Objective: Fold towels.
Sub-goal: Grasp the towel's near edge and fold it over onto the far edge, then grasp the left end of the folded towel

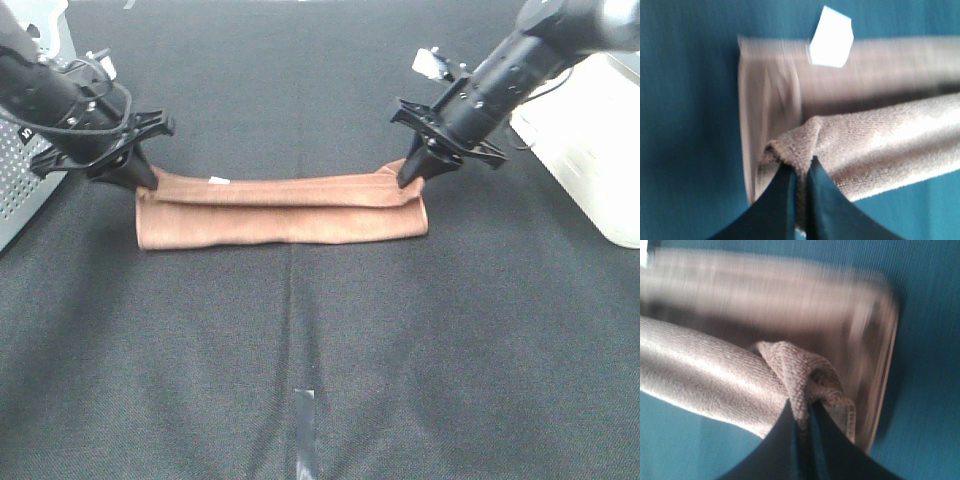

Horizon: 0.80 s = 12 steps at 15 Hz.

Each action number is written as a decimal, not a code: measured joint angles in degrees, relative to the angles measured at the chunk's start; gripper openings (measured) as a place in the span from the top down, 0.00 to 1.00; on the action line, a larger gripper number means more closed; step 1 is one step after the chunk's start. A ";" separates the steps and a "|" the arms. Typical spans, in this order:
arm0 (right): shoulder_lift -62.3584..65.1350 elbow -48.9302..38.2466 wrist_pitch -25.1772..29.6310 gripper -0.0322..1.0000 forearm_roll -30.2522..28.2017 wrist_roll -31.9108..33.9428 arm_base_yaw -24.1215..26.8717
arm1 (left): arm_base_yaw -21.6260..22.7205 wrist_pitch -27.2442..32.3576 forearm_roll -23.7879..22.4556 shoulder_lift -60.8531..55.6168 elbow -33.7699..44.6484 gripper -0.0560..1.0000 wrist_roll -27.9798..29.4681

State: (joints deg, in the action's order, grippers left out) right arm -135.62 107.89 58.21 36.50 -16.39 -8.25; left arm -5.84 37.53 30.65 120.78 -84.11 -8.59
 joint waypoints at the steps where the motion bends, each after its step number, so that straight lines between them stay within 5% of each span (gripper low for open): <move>1: 0.00 0.00 0.00 0.97 0.00 0.00 0.00 | 0.00 0.00 0.00 0.00 0.00 0.93 0.00; 6: -4.98 3.32 -0.23 0.96 -2.01 4.58 0.06 | 0.00 -1.72 -2.58 3.72 -1.72 0.85 0.00; 7: -4.98 3.32 -0.23 0.88 -2.35 4.93 0.06 | 0.00 -1.72 -2.81 3.78 -1.72 0.76 0.00; 10: -4.98 3.32 -0.17 0.43 -2.81 4.98 0.06 | 0.00 -1.78 -3.04 3.78 -1.78 0.41 0.00; 12: -4.53 3.32 0.11 0.22 -2.86 4.98 0.06 | 0.00 -1.60 -3.32 3.78 -1.78 0.30 1.15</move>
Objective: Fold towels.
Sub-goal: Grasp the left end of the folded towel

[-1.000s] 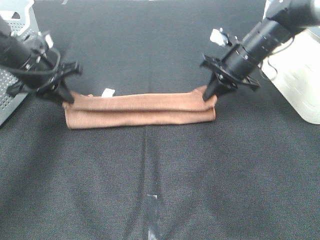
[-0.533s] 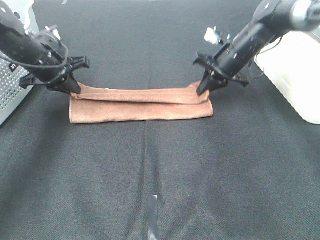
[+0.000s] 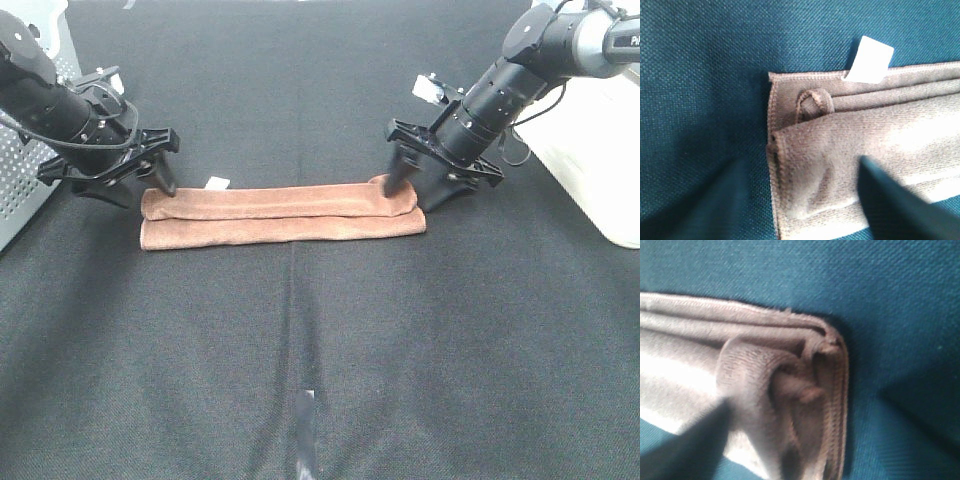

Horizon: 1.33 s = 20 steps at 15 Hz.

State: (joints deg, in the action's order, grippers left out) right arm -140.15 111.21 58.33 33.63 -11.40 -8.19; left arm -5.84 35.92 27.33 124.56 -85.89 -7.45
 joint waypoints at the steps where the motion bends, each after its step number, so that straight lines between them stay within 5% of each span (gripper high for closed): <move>1: 0.63 0.00 0.23 0.19 -0.69 0.00 0.00 | 0.00 0.06 -0.86 0.00 0.00 0.27 1.60; 7: 3.72 0.17 1.38 0.17 -5.04 0.00 0.00 | 0.06 -0.69 -3.32 0.52 0.00 0.19 6.25; 12: 3.72 0.17 1.26 0.17 -5.04 0.00 0.00 | -0.92 -1.72 5.16 3.90 0.00 0.19 0.11; 20: 3.72 0.17 0.34 0.17 -5.04 0.00 0.00 | -1.49 -2.75 6.42 5.27 -0.34 0.46 -0.97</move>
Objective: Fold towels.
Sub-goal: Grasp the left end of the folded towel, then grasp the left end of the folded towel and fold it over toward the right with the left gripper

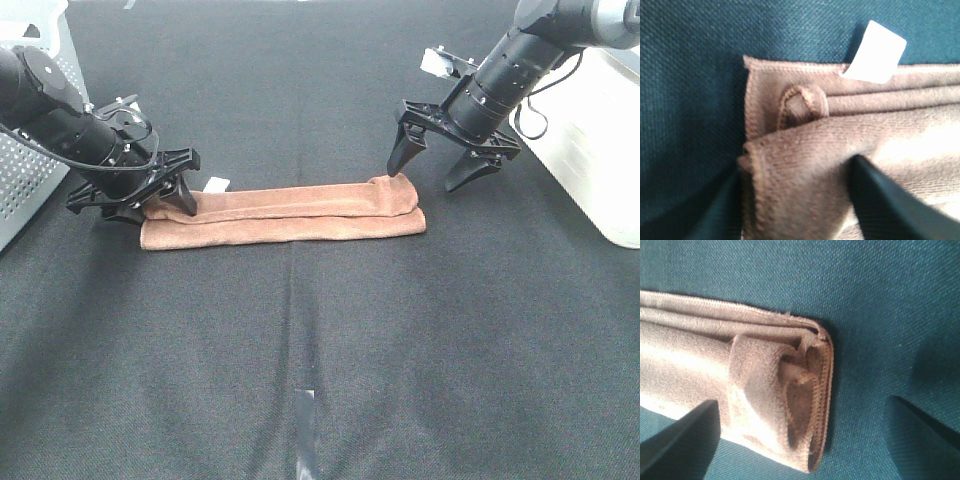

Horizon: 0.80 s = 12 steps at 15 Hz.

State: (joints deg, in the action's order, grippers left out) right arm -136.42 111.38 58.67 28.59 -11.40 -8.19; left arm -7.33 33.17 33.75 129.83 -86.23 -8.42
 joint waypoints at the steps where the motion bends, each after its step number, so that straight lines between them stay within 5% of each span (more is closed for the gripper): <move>1: 0.00 0.00 0.00 0.17 0.00 0.00 0.00 | 0.00 -0.23 0.00 0.17 0.00 0.57 -0.06; 2: 0.00 0.00 0.00 0.17 0.00 0.00 0.00 | 0.00 -0.23 0.29 0.46 0.00 0.80 -0.06; 3: 0.00 0.00 -0.06 0.17 0.00 0.00 0.00 | 0.00 -0.23 0.29 0.40 0.00 0.89 -0.06; 7: 0.00 0.00 -0.06 0.17 0.00 0.00 0.00 | 0.00 0.74 -2.35 -1.03 0.00 0.89 0.06; 11: 0.00 0.00 0.06 0.17 0.00 0.00 0.00 | 0.00 9.63 -19.54 -6.36 -6.13 0.89 8.42; 12: 0.00 0.00 0.06 0.17 0.00 0.00 0.00 | 0.00 9.63 -19.54 -6.36 -6.13 0.89 8.42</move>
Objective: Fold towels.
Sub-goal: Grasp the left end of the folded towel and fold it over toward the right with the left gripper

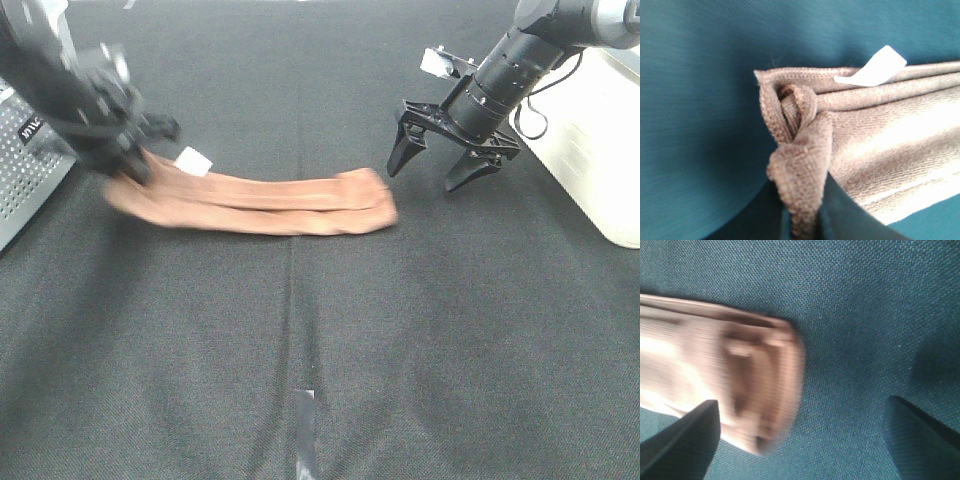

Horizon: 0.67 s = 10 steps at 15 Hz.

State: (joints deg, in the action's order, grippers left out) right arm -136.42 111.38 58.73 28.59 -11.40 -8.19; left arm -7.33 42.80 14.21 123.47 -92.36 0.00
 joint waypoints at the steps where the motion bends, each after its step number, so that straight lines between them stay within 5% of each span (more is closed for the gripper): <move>1: 0.00 0.00 0.34 0.17 0.00 0.00 0.00 | 0.00 5.33 -4.64 -0.40 -3.50 0.89 3.27; 5: 0.00 0.00 1.03 0.17 0.00 0.00 0.00 | -2.18 11.06 -0.29 -0.40 -10.20 0.89 5.10; 10: 0.00 0.00 2.52 0.17 0.00 0.00 0.00 | -12.09 1.49 12.66 3.15 -10.66 0.88 5.21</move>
State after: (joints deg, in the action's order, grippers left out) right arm -136.42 111.38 61.25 28.59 -11.40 -8.19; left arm -19.42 44.29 26.87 126.62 -103.02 5.21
